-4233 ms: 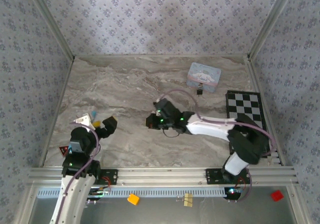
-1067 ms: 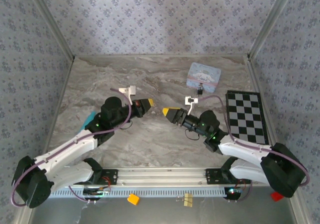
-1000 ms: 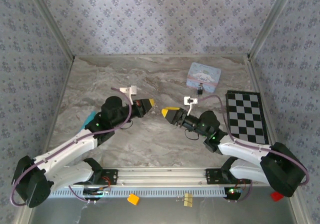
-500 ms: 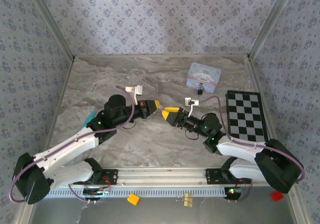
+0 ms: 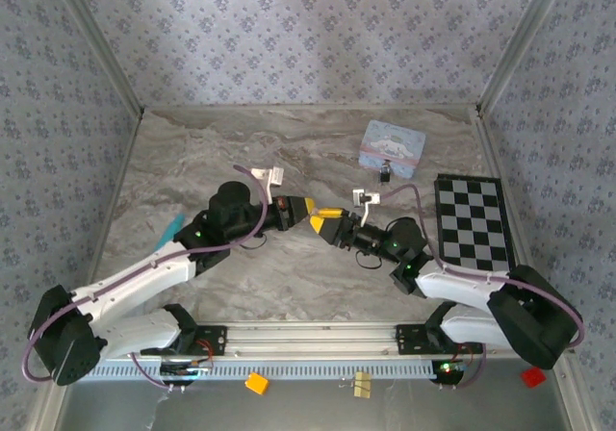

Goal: Unlock a padlock with a key

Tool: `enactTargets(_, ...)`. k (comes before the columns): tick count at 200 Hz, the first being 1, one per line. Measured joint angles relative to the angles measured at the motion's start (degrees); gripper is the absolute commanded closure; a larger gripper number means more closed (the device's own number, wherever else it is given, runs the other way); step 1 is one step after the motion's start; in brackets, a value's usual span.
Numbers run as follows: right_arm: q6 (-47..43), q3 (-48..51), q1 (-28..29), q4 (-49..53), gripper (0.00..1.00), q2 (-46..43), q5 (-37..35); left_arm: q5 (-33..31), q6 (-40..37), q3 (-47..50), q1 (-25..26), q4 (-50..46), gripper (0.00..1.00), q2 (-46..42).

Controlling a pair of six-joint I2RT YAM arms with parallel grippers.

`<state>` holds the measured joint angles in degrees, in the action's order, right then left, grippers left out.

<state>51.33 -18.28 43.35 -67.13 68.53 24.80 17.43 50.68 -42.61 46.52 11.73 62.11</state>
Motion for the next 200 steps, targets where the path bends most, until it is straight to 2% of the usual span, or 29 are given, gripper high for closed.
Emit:
enactTargets(104, 0.5, -0.3, -0.7, 0.0, 0.77, 0.5, 0.1, 0.6, 0.0, -0.4, 0.0, 0.0, 1.0, 0.4)
enactTargets(159, 3.3, -0.3, -2.0, -1.7, 0.77, 1.1, 0.6, 0.6, -0.1, -0.4, 0.0, 0.0, 1.0, 0.2)
enactTargets(200, 6.8, -0.5, -3.1, -4.9, 0.82, 3.2, 2.2, 0.6, -0.1, -0.4, 0.0, 0.0, 1.0, 0.2)
